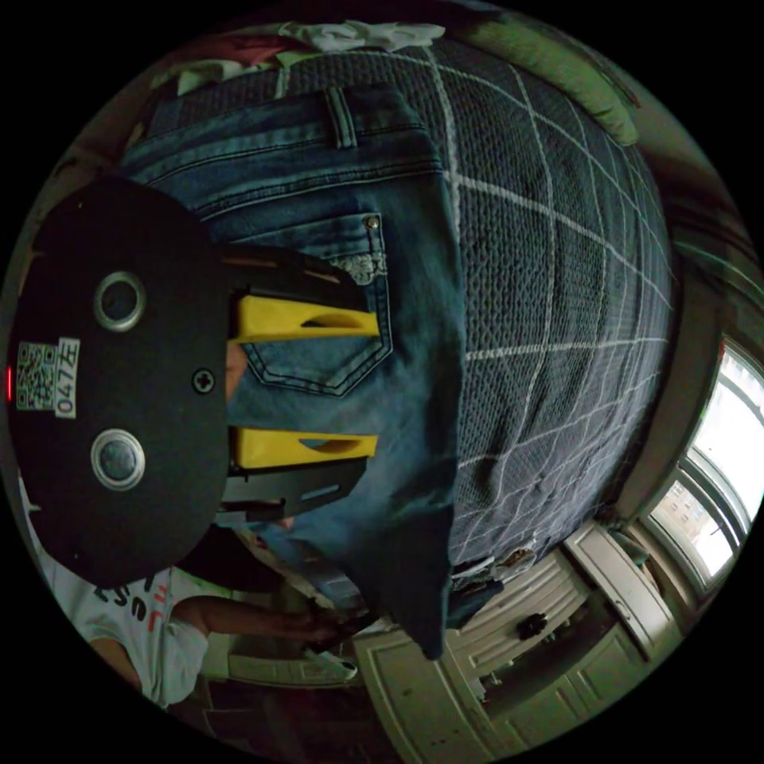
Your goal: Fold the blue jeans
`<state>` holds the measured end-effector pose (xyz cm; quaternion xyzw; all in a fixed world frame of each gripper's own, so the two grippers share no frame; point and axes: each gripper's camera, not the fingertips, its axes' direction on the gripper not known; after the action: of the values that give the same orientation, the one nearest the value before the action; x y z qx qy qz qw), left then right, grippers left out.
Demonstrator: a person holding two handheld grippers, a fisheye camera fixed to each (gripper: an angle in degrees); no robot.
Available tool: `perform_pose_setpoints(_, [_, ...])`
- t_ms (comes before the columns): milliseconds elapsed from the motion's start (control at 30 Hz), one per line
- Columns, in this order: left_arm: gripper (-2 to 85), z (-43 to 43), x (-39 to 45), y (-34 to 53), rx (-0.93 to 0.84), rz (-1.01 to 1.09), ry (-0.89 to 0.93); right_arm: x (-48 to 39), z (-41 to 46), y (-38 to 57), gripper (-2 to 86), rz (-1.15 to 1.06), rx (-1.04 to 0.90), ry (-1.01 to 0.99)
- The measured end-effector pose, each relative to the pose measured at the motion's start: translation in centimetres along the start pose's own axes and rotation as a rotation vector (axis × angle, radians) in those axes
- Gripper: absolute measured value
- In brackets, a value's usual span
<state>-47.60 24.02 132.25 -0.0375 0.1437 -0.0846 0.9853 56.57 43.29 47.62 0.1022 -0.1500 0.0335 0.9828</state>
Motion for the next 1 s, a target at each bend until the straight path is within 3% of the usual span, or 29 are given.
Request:
perform_pose_setpoints(100, [17.0,1.3,2.5,-1.1,-0.011,0.035,-0.059,6.7,0.6,2.8,3.2,0.099,-0.063,0.022])
perform_pose_setpoints(200, [17.1,1.9,7.1,-2.3,0.019,0.165,0.063,10.9,-1.4,3.9,6.4,0.147,0.008,0.043])
perform_pose_setpoints(367, [16.6,7.2,17.7,-8.6,-0.018,0.408,0.178,11.5,-2.6,2.0,7.6,-0.061,0.008,0.013])
perform_pose_setpoints(467, [16.4,13.3,21.5,-13.1,-0.134,0.398,0.289,10.6,-1.6,0.9,7.2,-0.224,-0.068,0.073])
perform_pose_setpoints(567, [14.8,19.6,22.6,-14.9,-0.288,0.304,0.224,12.5,-1.5,1.2,7.4,-0.27,-0.111,0.132])
perform_pose_setpoints(733, [16.1,18.6,25.1,-14.2,-0.18,0.347,0.387,19.7,-0.1,1.8,7.1,-0.306,-0.222,0.199])
perform_pose_setpoints(900, [17.1,20.4,29.3,-13.5,-0.223,0.441,0.228,22.8,3.1,-0.7,8.4,-0.351,-0.252,0.031])
perform_pose_setpoints(1000, [16.9,21.4,30.7,-15.2,-0.208,0.419,0.201,24.0,5.9,-1.6,9.7,-0.332,-0.383,-0.014])
